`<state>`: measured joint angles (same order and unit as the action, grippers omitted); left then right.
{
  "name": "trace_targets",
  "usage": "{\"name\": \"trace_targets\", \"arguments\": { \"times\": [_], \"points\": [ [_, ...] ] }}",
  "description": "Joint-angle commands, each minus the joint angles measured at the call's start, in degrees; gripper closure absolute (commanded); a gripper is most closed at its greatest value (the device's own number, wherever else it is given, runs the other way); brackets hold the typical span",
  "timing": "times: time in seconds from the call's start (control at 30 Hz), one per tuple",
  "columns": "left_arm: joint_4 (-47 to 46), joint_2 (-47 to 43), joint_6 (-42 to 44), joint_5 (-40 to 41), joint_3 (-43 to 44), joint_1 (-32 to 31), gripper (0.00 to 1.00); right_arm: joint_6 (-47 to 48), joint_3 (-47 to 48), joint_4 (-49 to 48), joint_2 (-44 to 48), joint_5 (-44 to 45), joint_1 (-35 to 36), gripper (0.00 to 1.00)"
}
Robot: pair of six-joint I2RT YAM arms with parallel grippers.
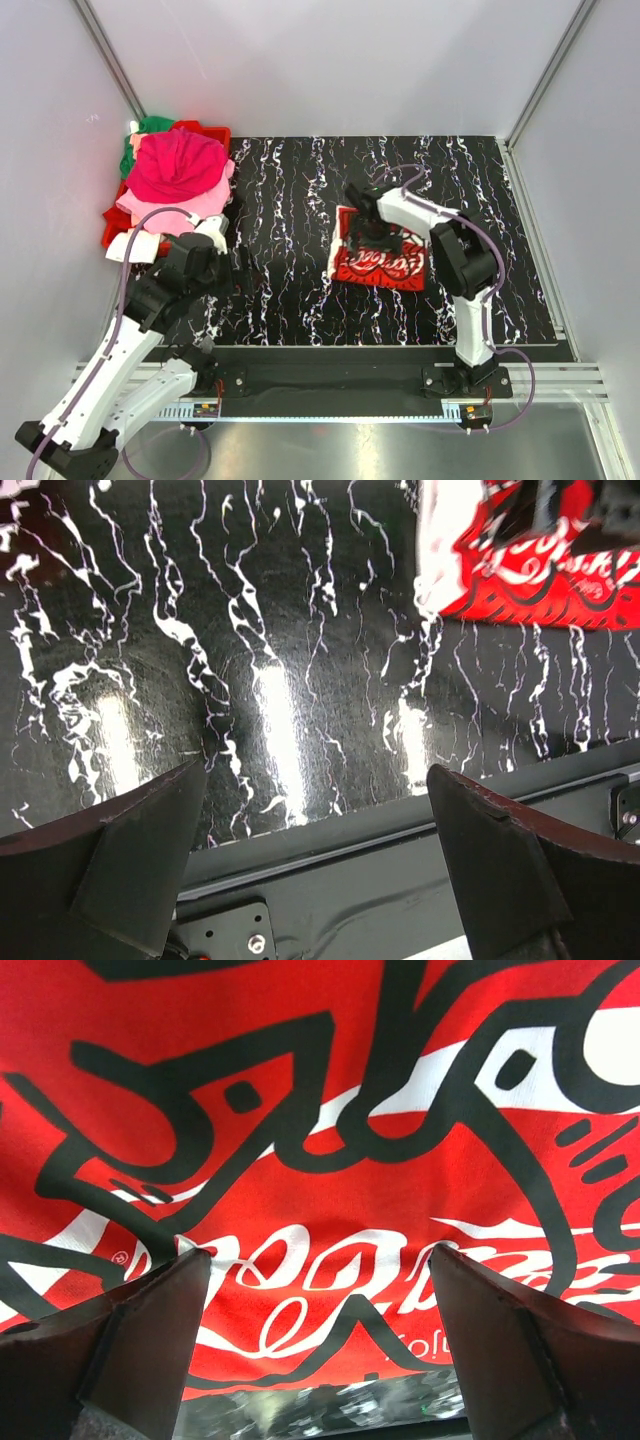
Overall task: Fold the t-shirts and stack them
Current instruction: Neatly place the folded tshirt to the corner
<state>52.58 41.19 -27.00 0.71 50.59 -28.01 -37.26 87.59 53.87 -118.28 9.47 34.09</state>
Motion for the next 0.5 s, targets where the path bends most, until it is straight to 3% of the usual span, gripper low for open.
{"name": "trace_targets", "arguments": {
  "times": [0.0,0.33,0.47],
  "points": [
    [-4.8,-1.7,0.3,2.4,-0.4,0.3,0.01,9.6,-1.9,1.8,-5.2,11.7,-7.6,0.02],
    [-6.7,-4.0,-0.2,2.9,-2.3,0.5,0.01,31.8,8.0,-7.4,-9.6,21.3,-21.8,0.0],
    [-6.7,-4.2,-0.4,3.4,-2.5,0.9,0.01,44.4,10.7,-20.3,-11.4,25.1,-25.3,0.0]
  ]
}}
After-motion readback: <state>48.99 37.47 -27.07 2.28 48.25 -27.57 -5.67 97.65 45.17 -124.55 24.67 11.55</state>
